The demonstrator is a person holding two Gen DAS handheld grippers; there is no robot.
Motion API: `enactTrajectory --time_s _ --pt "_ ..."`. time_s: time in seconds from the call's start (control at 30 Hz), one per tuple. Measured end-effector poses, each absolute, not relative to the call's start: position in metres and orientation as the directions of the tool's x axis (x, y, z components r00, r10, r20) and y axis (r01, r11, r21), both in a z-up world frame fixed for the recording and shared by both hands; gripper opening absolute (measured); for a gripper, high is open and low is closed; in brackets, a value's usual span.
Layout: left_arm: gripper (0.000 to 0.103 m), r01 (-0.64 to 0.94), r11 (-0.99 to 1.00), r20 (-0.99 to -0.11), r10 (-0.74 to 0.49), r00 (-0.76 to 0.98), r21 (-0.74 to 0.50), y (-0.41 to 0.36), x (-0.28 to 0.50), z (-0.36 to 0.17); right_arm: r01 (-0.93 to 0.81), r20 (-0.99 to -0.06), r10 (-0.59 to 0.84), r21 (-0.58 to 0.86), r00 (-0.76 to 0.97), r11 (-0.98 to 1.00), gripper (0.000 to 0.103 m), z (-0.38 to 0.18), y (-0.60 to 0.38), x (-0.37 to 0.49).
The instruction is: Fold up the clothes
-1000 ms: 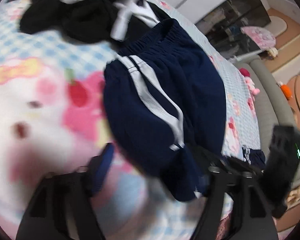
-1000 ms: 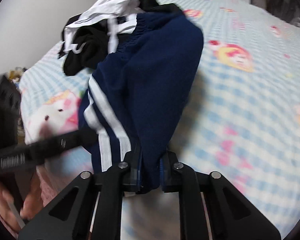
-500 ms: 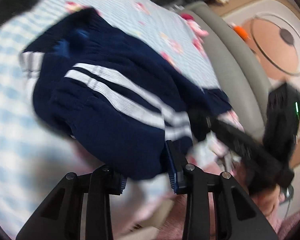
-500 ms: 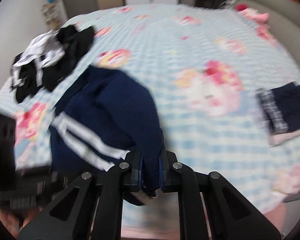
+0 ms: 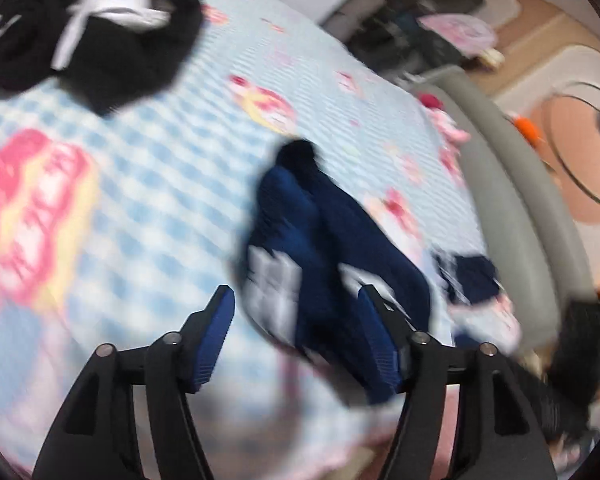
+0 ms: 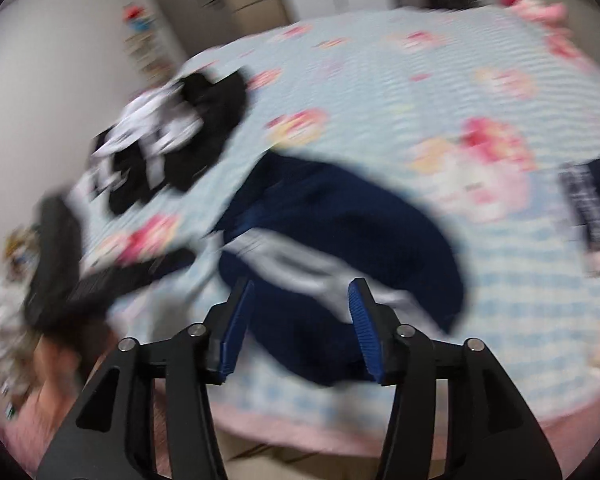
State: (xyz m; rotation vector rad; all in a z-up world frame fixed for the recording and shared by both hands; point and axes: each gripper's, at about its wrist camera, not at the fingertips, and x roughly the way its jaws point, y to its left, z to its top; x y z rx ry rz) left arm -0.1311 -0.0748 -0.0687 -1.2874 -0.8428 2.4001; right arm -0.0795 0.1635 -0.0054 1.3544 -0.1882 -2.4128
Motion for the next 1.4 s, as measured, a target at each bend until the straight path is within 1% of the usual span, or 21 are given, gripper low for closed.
enactTrajectory --time_s 0.1,0.13,0.2,0.23,0.3,0.4,0.6,0.73,0.83,0.93,1.03,1.07,1.1,1.13,1.17,1.2,1.23,1.3,1.33,1.37,1.4 --pt "0.064 0.050 -0.813 -0.701 0.466 -0.540 -0.580 -0.077 -0.158 -0.083 0.248 -0.866 -0.328 0.246 -0.379 -0.937 0.052 -0.044 0.145 -0.082" --pt "0.053 0.047 -0.829 -0.719 0.454 -0.526 -0.558 -0.073 -0.165 -0.086 0.242 -0.886 -0.301 0.224 -0.352 -0.944 0.052 -0.057 0.141 -0.083" --pt "0.025 0.038 -0.879 -0.770 0.395 -0.501 -0.475 -0.061 -0.167 -0.091 0.239 -0.906 -0.261 0.187 -0.332 -0.953 0.047 -0.075 0.140 -0.088" --pt "0.025 0.030 -0.898 -0.790 0.371 -0.488 -0.440 -0.055 -0.167 -0.094 0.251 -0.912 -0.247 0.168 -0.328 -0.953 0.042 -0.076 0.139 -0.093" --pt "0.024 -0.009 -0.897 -0.796 0.396 -0.457 -0.441 -0.041 -0.165 -0.094 0.278 -0.917 -0.229 0.139 -0.327 -0.951 0.041 -0.072 0.138 -0.107" --pt "0.024 -0.073 -0.892 -0.795 0.432 -0.426 -0.445 -0.020 -0.156 -0.090 0.270 -0.906 -0.155 0.047 -0.394 -0.962 0.041 -0.058 0.143 -0.130" --pt "0.024 -0.156 -0.842 -0.771 0.537 -0.344 -0.517 0.024 -0.119 -0.090 0.147 -0.850 -0.017 -0.071 -0.527 -0.987 0.042 -0.044 0.163 -0.142" --pt "0.024 -0.104 -0.785 -0.727 0.608 -0.318 -0.611 0.043 -0.112 -0.095 0.146 -0.776 -0.033 -0.077 -0.629 -0.986 0.041 -0.013 0.170 -0.120" --pt "0.024 -0.150 -0.783 -0.735 0.620 -0.274 -0.604 0.063 -0.107 -0.096 0.162 -0.721 -0.036 -0.106 -0.692 -0.981 0.042 0.005 0.165 -0.110" --pt "0.024 -0.178 -0.779 -0.740 0.627 -0.245 -0.601 0.068 -0.097 -0.097 0.155 -0.745 -0.070 -0.045 -0.664 -0.987 0.043 0.000 0.167 -0.110" --pt "0.024 -0.132 -0.792 -0.749 0.608 -0.264 -0.596 0.045 -0.092 -0.095 0.140 -0.783 -0.137 0.064 -0.607 -0.988 0.043 -0.016 0.176 -0.106" --pt "0.024 -0.107 -0.791 -0.744 0.604 -0.284 -0.602 0.031 -0.092 -0.093 0.149 -0.783 -0.163 0.090 -0.600 -0.985 0.046 -0.019 0.176 -0.101" --pt "0.027 -0.080 -0.788 -0.737 0.601 -0.310 -0.610 0.017 -0.094 -0.091 0.157 -0.782 -0.189 0.117 -0.593 -0.981 0.051 -0.023 0.177 -0.095" --pt "0.032 -0.056 -0.786 -0.730 0.596 -0.335 -0.616 0.004 -0.096 -0.089 0.168 -0.782 -0.212 0.139 -0.586 -0.976 0.060 -0.026 0.176 -0.090" --pt "0.035 -0.034 -0.786 -0.726 0.586 -0.360 -0.618 -0.005 -0.097 -0.088 0.189 -0.787 -0.221 0.135 -0.577 -0.973 0.063 -0.030 0.172 -0.088" --pt "0.042 -0.012 -0.785 -0.722 0.576 -0.383 -0.619 -0.015 -0.099 -0.087 0.207 -0.791 -0.228 0.130 -0.568 -0.970 0.065 -0.034 0.168 -0.087" --pt "0.048 0.010 -0.783 -0.718 0.564 -0.407 -0.621 -0.024 -0.100 -0.086 0.216 -0.794 -0.223 0.118 -0.566 -0.969 0.071 -0.038 0.163 -0.087" --pt "0.054 0.052 -0.780 -0.711 0.540 -0.450 -0.624 -0.042 -0.103 -0.084 0.228 -0.796 -0.207 0.090 -0.569 -0.970 0.080 -0.045 0.154 -0.089" --pt "0.060 0.062 -0.782 -0.714 0.529 -0.459 -0.620 -0.045 -0.107 -0.086 0.232 -0.797 -0.195 0.071 -0.572 -0.970 0.089 -0.050 0.150 -0.091" --pt "0.061 0.069 -0.788 -0.721 0.521 -0.456 -0.612 -0.045 -0.111 -0.090 0.239 -0.802 -0.170 0.035 -0.573 -0.971 0.094 -0.056 0.145 -0.093" --pt "0.061 0.065 -0.794 -0.731 0.520 -0.441 -0.604 -0.043 -0.114 -0.093 0.243 -0.806 -0.140 -0.005 -0.575 -0.970 0.094 -0.063 0.140 -0.094"
